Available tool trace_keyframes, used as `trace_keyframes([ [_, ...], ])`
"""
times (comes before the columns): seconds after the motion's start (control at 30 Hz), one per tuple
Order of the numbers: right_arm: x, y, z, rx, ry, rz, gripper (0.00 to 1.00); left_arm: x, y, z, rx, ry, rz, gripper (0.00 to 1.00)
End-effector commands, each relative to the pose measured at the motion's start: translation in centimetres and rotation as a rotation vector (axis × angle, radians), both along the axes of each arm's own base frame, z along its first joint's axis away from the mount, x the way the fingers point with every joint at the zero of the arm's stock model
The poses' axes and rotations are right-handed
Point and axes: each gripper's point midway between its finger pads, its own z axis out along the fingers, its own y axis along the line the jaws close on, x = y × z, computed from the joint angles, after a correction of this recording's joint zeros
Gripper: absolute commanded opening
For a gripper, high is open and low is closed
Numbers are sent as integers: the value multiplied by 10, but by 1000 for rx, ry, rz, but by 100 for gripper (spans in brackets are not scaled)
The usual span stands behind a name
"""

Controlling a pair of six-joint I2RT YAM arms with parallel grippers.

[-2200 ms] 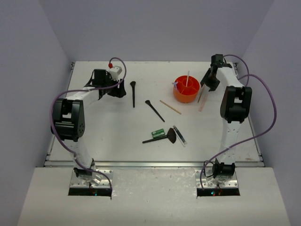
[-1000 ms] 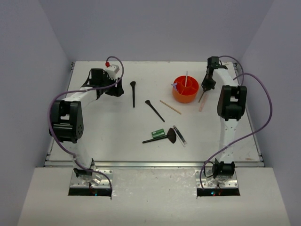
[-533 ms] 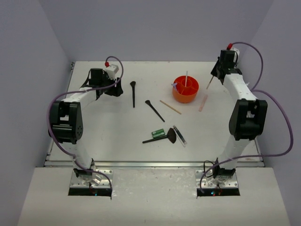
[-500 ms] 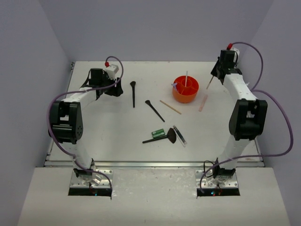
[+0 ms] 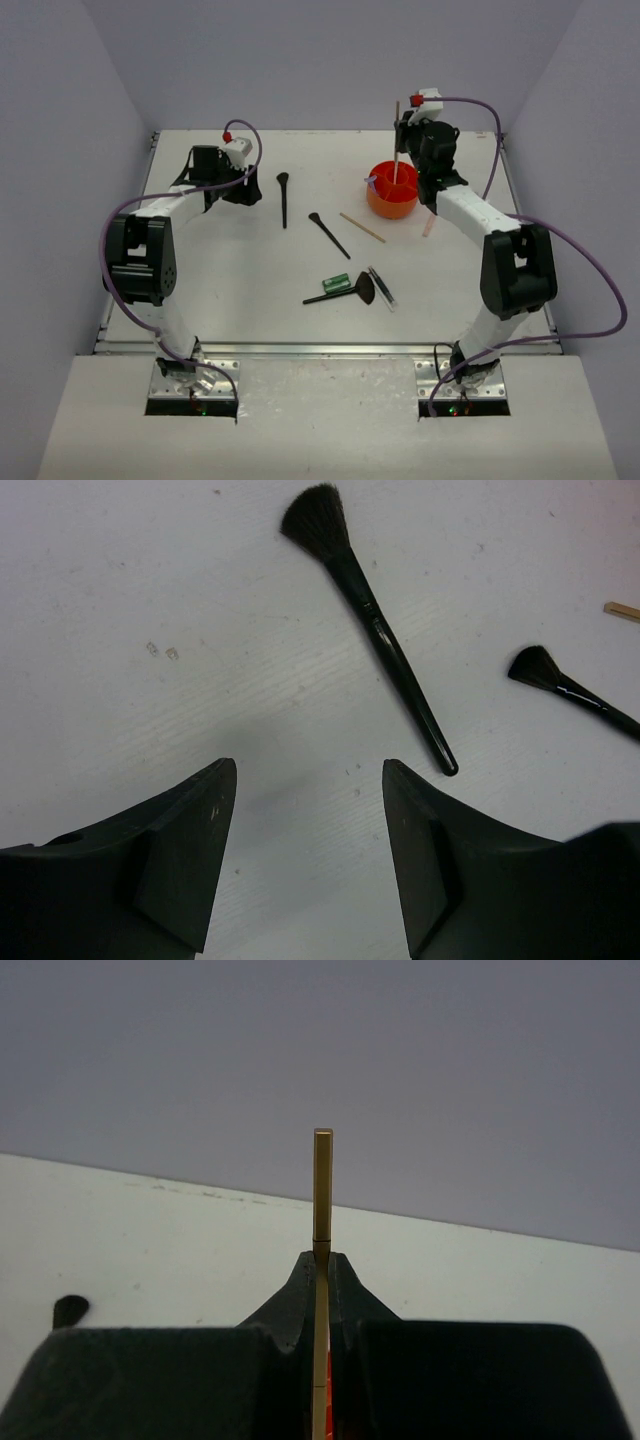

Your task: Organize the makeup

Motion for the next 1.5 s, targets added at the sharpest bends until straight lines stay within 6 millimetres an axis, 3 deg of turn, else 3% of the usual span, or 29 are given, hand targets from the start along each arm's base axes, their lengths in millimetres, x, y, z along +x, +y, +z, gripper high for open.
trace_keyframes([
  [0.0, 21, -3, 1, -76, -71, -8, 0, 4, 4, 25, -7, -55, 9, 59],
  [0.17, 22, -1, -25, -93, -26, -15, 0, -1, 4, 23, -2, -47, 6, 59],
  [0.4, 5, -4, -62, -110, 43, -6, 0, -3, 4, 15, -6, -27, 4, 59],
  [0.5, -5, 1, -63, -116, 56, 31, 1, -3, 3, 18, -10, -33, -2, 59],
  [0.53, -7, 3, -62, -119, 60, 45, 5, -3, 3, 18, -10, -34, -4, 59],
  [0.7, -17, 10, -34, -123, 40, 103, 45, -2, 3, 19, -11, -33, -3, 59],
  [0.8, -27, 8, -15, -107, 36, 96, 58, -1, 4, 21, -8, -39, -3, 59],
  [0.9, -50, 14, 11, -67, 55, 148, 70, -2, 5, 23, -1, -42, -4, 60],
  [0.97, -68, 18, 5, -53, 156, 188, 78, -2, 6, 22, 3, -40, -1, 60],
  [1.0, -82, 18, -14, -57, 268, 197, 80, -2, 6, 21, 4, -37, 1, 60],
  [1.07, -105, 17, -33, -59, 414, 186, 81, -1, 8, 21, 6, -37, 9, 60],
  [1.2, -151, 34, -69, -127, 575, 226, 79, -1, 7, 18, -4, -23, 23, 60],
  [1.23, -153, 35, -70, -131, 580, 230, 79, -1, 7, 17, -5, -21, 23, 60],
  [1.3, -171, 58, -80, -185, 626, 348, 77, -1, 5, 15, -17, -12, 26, 60],
  [1.4, -184, 82, -108, -264, 773, 447, 73, -2, 5, 13, -25, -1, 33, 60],
  [1.43, -185, 84, -104, -273, 787, 457, 73, -2, 5, 13, -26, -1, 34, 60],
  [1.47, -186, 87, -117, -292, 842, 458, 68, -2, 6, 13, -26, -1, 36, 60],
])
